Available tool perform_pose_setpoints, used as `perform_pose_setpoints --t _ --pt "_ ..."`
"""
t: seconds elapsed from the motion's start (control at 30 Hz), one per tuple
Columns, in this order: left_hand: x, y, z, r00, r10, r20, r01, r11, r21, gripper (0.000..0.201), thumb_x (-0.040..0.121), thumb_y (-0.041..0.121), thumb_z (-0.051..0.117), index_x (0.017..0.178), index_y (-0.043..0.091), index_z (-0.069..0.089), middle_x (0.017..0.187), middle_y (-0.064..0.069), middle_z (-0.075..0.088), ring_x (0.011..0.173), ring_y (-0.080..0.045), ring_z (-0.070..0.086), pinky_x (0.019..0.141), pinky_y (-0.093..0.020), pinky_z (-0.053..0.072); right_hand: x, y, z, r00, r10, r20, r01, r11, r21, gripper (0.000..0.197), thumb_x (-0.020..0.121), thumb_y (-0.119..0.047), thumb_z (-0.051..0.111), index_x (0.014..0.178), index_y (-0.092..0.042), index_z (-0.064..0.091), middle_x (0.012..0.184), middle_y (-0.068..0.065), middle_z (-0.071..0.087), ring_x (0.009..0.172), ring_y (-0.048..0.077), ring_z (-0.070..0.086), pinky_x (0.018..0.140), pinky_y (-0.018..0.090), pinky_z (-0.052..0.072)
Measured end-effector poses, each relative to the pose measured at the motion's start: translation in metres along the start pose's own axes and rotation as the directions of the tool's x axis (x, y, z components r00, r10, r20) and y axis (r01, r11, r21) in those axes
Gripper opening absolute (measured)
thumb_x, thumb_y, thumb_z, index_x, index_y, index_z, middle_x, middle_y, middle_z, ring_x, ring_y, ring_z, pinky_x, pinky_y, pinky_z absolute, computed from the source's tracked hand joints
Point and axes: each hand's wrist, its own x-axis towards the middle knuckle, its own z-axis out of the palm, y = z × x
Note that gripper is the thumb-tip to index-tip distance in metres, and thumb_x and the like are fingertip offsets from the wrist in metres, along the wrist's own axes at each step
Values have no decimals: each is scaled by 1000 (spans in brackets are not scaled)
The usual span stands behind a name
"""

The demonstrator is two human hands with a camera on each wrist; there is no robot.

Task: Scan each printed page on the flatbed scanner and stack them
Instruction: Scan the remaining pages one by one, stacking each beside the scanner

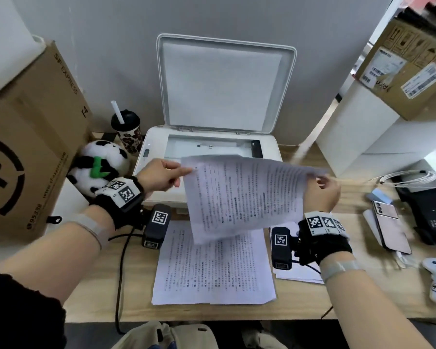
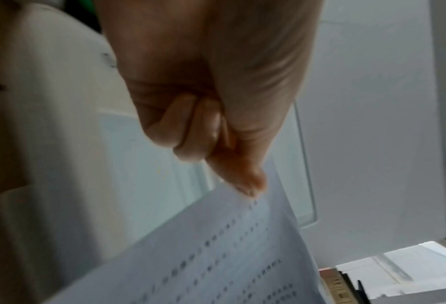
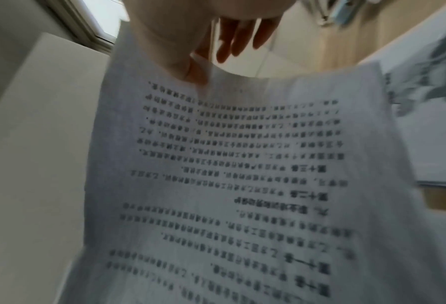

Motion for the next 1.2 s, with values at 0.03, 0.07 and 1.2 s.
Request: perform_pose_setpoints --t 0.03,0.07,1.2 --pt "4 12 -5 998 37 -50 -40 997 -58 26 87 28 62 94 5 70 40 6 50 37 -8 31 35 -14 24 4 -10 3 999 -28 17 27 997 75 10 84 -14 58 82 -11 67 87 8 57 80 22 50 74 26 40" --pt "6 22 -9 992 74 -101 -86 988 -128 26 89 29 60 98 6 69 41 5 53 36 -6 33 35 -13 25 7 -22 5 998 -43 54 31 978 207 11 80 -13 57 76 -14 67 78 0 62 75 16 53 71 23 42" --pt "72 -46 -24 962 -92 -255 232 766 599 43 71 24 75 111 25 59 131 -6 34 118 -22 47 105 -32 39 19 21 91 816 23 578 253 885 -391 23 85 -10 56 101 -14 72 76 -6 56 77 16 56 66 19 37"
